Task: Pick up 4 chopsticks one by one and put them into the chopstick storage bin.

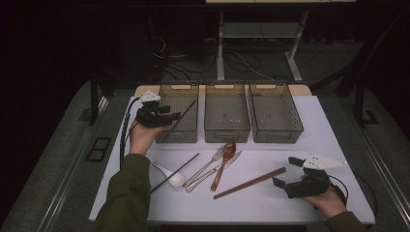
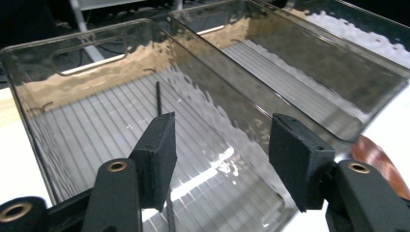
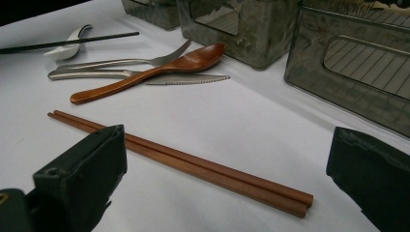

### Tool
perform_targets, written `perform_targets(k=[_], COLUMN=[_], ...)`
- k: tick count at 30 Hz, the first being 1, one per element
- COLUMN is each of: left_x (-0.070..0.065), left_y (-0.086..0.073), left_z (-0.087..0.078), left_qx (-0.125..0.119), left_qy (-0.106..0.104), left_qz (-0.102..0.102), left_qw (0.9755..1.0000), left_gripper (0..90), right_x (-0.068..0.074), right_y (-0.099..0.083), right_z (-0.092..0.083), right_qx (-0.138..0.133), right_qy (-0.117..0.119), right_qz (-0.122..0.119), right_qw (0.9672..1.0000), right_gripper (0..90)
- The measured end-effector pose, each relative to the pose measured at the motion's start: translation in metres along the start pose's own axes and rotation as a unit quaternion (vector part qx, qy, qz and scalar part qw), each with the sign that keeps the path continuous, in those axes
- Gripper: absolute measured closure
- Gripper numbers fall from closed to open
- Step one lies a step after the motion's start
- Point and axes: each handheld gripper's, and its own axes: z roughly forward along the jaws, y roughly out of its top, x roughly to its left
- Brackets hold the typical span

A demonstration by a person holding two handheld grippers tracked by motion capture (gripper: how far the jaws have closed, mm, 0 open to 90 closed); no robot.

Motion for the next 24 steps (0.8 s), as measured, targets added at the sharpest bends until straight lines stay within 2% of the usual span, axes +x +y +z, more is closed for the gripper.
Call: perform_targets(k=[6,10,15,17,21,24], left_x=[-0.005,-0.011,-0.019,-0.022,-0.030,-0.036], left_y=[-0.002,-0.004,-0.012,-0.016,-0.024,-0.029], left_z=[-0.014,-0.020,-0.023,-0.023,-0.024,-0.027], left_qx=[-0.013,-0.014,-0.013,-0.005,-0.005,-0.009], left_qy=[-0.012,-0.017,-0.037,-0.037,-0.046,-0.044], left_qz=[0.002,0.011,0.007,0.013,0.018,0.021], left_qw=[0.9998,0.9997,0.9992,0.9992,0.9988,0.9988], left_gripper=[38.9,36.4,31.5,30.4,26.9,23.6], right_x=[0.000,-0.001,-0.004,-0.004,-0.006,-0.007], right_y=[0.000,0.000,-0.001,0.000,0.000,0.002], right_z=[0.001,0.002,0.004,0.006,0.009,0.009], right_qx=[-0.001,0.003,0.008,0.007,0.010,0.004], right_qy=[0.004,0.008,0.023,0.027,0.029,0.031], right_qz=[-0.002,-0.002,-0.008,-0.009,-0.011,-0.006], right_qw=[1.0000,1.0000,0.9997,0.9996,0.9995,0.9995], right_gripper=[0.8,0.8,0.8,0.8,0.8,0.8])
